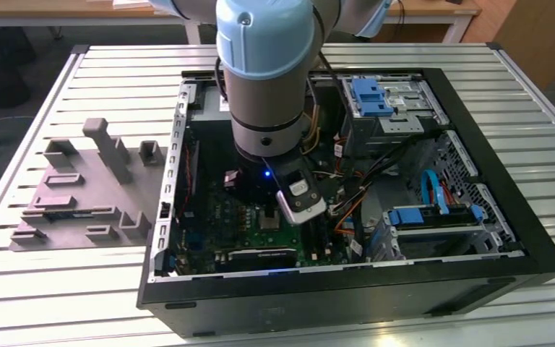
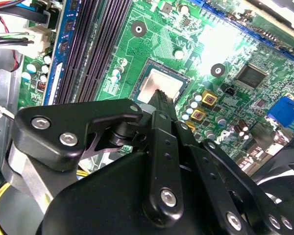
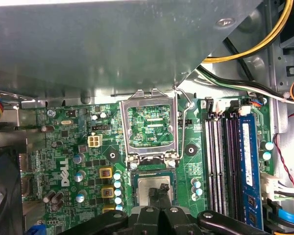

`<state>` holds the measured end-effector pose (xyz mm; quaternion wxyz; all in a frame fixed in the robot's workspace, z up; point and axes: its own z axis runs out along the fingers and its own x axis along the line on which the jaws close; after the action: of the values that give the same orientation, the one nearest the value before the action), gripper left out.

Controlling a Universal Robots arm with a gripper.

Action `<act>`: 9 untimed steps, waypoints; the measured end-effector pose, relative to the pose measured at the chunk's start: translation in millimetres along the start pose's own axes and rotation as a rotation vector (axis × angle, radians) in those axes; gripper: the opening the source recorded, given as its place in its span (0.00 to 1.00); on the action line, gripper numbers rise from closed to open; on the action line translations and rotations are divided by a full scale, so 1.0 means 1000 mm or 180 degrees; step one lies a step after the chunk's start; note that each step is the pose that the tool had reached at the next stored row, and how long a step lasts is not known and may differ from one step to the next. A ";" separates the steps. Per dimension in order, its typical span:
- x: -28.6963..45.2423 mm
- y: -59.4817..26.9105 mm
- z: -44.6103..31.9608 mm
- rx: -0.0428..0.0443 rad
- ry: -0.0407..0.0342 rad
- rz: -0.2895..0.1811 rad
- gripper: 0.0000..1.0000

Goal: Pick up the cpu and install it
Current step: 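Close the cpu cover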

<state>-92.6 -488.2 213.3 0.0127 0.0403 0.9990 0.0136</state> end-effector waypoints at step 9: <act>-0.0001 0.0001 -0.0033 0.0000 0.0000 0.0000 0.11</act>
<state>-92.6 -488.2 216.7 0.0127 0.0403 0.9990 0.0136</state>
